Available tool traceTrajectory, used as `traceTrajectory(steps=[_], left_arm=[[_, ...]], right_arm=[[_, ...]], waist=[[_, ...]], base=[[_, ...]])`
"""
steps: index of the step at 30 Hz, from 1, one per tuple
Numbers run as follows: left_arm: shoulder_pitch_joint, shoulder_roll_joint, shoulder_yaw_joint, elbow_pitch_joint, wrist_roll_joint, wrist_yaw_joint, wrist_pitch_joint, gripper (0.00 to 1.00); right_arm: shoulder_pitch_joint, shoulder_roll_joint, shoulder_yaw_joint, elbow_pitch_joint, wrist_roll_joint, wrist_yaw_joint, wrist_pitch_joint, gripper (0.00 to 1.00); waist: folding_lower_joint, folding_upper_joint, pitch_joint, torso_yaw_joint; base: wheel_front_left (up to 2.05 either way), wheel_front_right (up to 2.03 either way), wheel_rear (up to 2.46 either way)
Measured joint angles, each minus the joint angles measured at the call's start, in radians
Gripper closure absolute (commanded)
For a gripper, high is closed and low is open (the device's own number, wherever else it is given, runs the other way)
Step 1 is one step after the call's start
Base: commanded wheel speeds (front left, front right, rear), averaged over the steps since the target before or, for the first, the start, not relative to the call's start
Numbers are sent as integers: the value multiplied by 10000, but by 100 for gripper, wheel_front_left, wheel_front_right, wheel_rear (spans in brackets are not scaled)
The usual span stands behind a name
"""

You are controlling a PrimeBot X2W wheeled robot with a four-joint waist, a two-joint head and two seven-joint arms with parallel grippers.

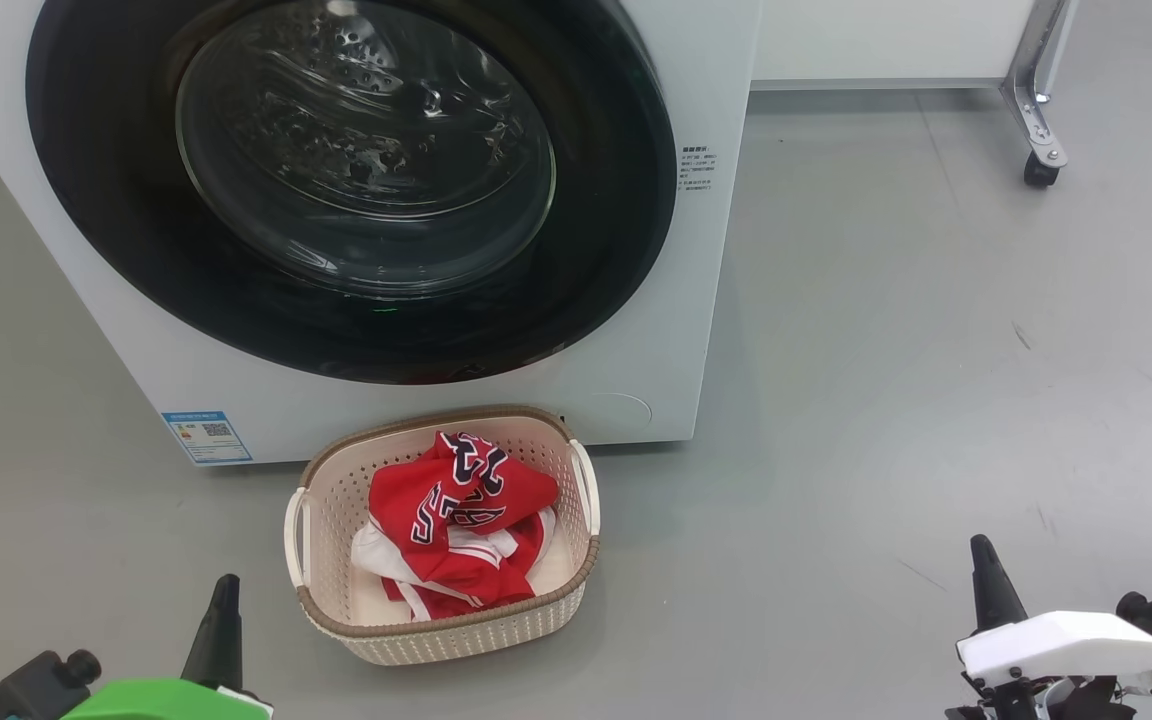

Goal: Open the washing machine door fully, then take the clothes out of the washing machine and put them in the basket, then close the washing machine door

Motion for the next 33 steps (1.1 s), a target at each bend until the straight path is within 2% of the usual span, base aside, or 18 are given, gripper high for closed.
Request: traceTrajectory(steps=[33], left_arm=[[-838, 65, 608, 569, -4247, -372, 679, 100]], right_arm=[[-768, -245, -932, 163, 4178, 435, 899, 100]], waist=[[0, 0, 5, 31]], base=[[0, 0, 0]])
